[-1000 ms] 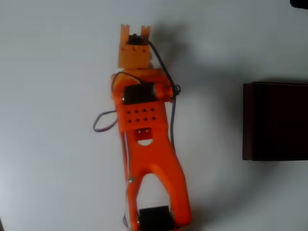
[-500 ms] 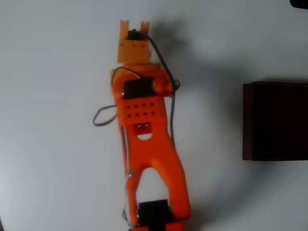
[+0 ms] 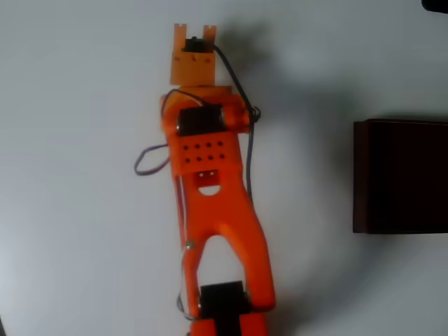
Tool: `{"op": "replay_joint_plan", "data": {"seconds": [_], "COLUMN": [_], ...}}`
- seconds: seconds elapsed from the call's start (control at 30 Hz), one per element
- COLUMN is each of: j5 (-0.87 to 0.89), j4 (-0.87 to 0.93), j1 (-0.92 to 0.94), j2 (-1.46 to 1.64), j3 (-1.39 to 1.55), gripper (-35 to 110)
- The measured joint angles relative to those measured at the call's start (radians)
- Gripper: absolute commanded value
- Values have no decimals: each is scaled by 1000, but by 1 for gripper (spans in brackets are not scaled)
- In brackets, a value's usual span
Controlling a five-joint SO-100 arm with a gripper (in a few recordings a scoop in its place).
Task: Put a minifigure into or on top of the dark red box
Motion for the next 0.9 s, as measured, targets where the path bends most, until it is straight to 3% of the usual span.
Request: {"op": "replay_joint_plan", "data": {"seconds": [0.23,0.4,0.67,0.9], "j5": [-121,-325,-621,-816], "j4": [230,407,437,417], "j1": [44,170,413,652], "j2": [9,183,629,779], "j3": [-140,-95,206,311], "gripper": [1,0,0,0]}}
